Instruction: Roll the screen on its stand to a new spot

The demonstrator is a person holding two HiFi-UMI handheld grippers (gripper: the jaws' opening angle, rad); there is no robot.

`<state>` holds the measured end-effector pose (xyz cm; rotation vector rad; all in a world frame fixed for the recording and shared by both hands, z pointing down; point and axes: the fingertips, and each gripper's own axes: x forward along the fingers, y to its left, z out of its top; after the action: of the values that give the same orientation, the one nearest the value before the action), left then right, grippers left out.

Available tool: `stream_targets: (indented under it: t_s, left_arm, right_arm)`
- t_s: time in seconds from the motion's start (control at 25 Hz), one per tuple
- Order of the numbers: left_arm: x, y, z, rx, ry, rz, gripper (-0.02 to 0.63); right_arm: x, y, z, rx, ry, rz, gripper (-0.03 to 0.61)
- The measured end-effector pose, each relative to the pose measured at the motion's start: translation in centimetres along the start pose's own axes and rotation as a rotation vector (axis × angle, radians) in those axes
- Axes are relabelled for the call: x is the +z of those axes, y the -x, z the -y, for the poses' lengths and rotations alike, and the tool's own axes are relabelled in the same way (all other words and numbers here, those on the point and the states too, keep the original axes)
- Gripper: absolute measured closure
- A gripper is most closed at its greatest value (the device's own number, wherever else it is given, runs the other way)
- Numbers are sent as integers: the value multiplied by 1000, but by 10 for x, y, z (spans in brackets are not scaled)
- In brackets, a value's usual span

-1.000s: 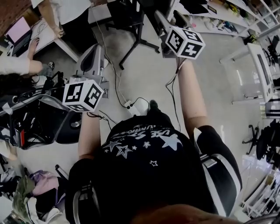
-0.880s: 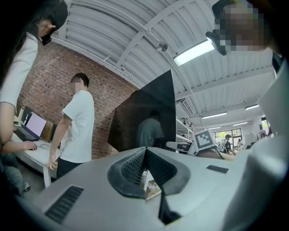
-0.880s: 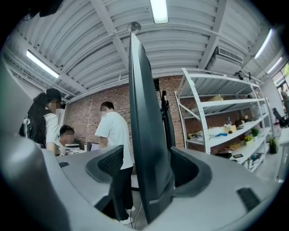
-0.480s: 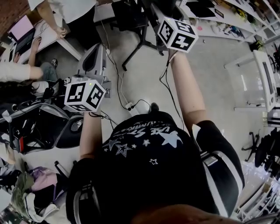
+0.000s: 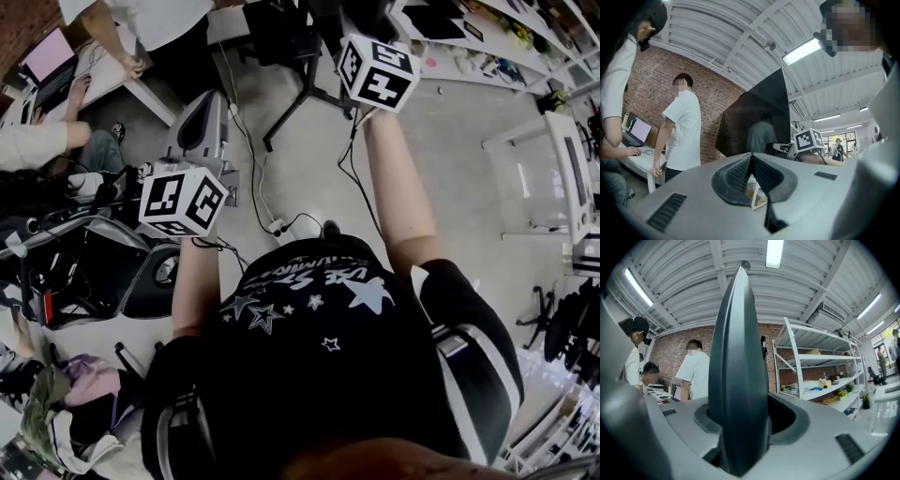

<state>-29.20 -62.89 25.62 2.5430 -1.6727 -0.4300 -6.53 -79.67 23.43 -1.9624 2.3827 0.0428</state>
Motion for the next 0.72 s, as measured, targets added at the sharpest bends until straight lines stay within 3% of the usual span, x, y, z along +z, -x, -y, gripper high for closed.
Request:
stream_targets:
  t_s: [0.72]
  left_arm:
    - [31, 34, 16, 7, -2, 11, 601]
  right_arm:
    - [27, 45, 14, 12, -6, 17, 356]
